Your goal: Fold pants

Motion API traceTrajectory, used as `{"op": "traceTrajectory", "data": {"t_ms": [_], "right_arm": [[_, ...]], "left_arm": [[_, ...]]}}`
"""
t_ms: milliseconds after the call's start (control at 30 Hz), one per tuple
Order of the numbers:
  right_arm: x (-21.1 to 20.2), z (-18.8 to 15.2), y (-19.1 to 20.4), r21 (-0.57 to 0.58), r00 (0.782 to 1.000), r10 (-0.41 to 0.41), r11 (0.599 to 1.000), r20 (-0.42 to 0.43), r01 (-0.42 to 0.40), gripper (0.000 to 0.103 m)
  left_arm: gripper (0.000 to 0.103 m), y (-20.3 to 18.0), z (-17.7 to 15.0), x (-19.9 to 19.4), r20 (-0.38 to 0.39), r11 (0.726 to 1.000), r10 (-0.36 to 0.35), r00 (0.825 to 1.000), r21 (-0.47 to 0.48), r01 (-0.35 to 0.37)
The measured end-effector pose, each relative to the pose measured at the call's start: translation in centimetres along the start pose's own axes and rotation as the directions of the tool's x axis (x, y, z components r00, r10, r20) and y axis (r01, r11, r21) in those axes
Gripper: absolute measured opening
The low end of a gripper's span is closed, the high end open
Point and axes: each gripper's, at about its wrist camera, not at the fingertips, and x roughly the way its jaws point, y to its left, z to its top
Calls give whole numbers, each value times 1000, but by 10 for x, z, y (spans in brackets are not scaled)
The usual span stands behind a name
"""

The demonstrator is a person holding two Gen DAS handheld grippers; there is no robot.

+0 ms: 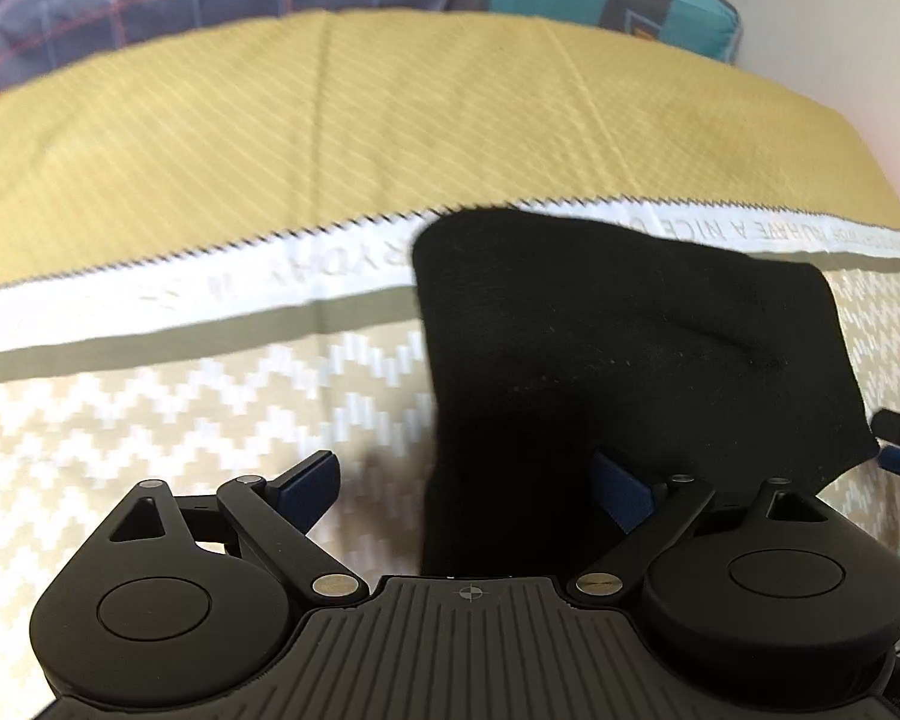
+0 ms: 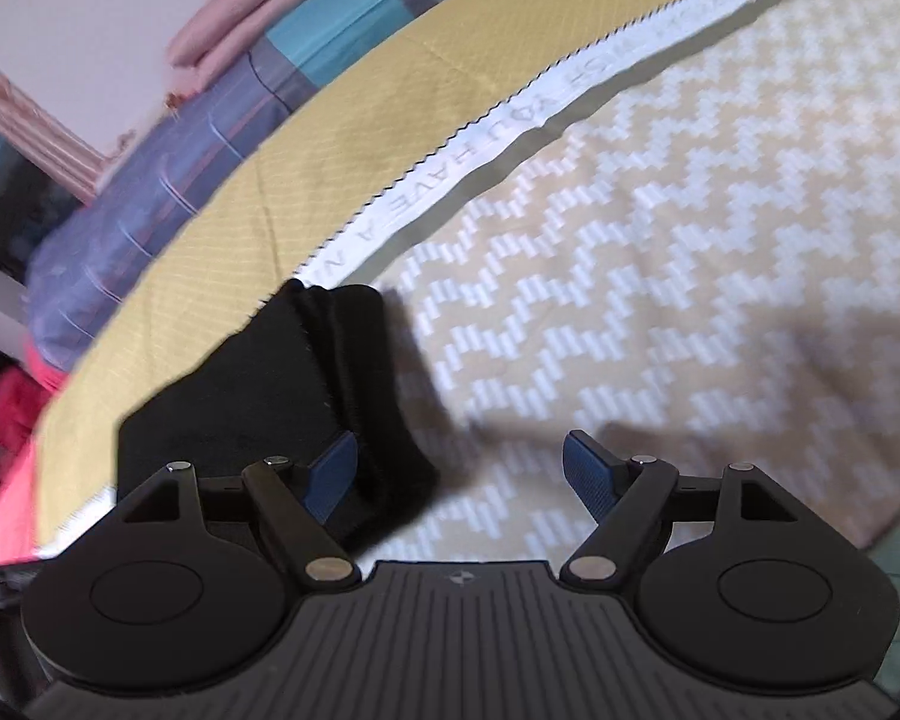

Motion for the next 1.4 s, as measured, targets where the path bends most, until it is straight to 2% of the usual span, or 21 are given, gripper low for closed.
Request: {"op": "traceTrajectory", "data": {"t_ms": [200, 367, 467, 833, 1400], "right_arm": [[-8, -14, 32, -139, 1000, -18, 990, -21, 14, 84], [-7, -28, 58, -268, 998, -43, 963, -35, 32, 86], [-7, -34, 65, -305, 998, -50, 952, -42, 35, 88], [4, -49, 64, -313, 993, -67, 949, -101, 32, 88], [7, -56, 67, -324, 990, -60, 946, -129, 15, 89]], "left_arm": [[103, -7, -6, -25, 23, 995, 93, 995, 28, -93], [103, -13, -11, -24, 13, 984, 166, 986, 66, -166], [103, -15, -15, -23, 7, 979, 185, 983, 82, -185], [103, -18, -23, -13, -23, 975, 207, 978, 85, -204], [103, -24, -27, -10, -32, 972, 223, 974, 91, -219]]}}
